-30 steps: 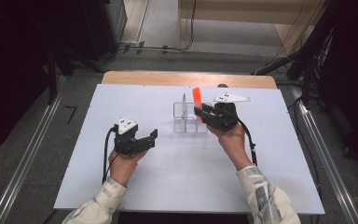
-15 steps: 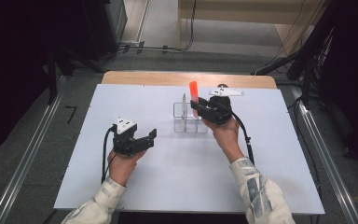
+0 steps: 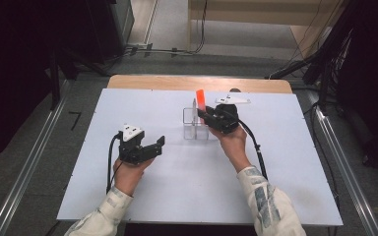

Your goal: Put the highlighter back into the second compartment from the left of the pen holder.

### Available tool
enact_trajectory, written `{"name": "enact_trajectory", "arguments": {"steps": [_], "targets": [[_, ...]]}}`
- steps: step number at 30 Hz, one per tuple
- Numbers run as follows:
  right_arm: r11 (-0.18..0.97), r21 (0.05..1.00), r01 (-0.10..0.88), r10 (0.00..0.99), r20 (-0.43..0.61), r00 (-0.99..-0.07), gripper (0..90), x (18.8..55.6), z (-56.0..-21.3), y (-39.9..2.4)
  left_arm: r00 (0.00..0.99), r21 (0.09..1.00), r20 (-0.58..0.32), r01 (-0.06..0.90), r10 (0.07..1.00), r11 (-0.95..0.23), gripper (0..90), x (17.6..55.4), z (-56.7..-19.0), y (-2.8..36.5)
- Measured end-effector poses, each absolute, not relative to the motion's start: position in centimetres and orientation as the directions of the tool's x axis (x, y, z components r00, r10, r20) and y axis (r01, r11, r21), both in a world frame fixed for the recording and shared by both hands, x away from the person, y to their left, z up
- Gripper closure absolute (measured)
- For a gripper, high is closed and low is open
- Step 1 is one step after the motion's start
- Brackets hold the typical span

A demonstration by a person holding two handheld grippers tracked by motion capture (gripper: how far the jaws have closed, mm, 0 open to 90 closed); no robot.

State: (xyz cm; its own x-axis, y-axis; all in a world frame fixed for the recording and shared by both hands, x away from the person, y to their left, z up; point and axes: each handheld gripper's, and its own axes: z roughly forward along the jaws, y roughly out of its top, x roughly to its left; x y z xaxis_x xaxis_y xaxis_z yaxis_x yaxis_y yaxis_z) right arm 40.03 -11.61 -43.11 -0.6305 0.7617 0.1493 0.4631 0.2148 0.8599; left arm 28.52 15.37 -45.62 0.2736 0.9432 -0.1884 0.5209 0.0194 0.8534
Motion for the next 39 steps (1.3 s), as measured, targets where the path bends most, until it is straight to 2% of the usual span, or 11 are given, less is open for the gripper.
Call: {"name": "enact_trajectory", "arguments": {"steps": [15,31,39], "targets": [[0.254,0.827,0.501,0.768,0.142,-0.625,61.9,40.0,-44.2,-11.6,0.272,0.852,-0.190,0.524,0.943,0.020,21.7,28.5,-45.7,15.4],[0.256,0.831,0.493,0.773,0.129,-0.621,56.3,39.8,-43.9,-11.8,0.274,0.849,-0.194,0.527,0.942,0.021,21.7,28.5,-45.7,15.6],[0.245,0.837,0.488,0.769,0.138,-0.624,47.4,39.3,-43.2,-12.3,0.268,0.848,-0.194,0.530,0.944,0.024,21.7,28.4,-45.8,15.8]]}}
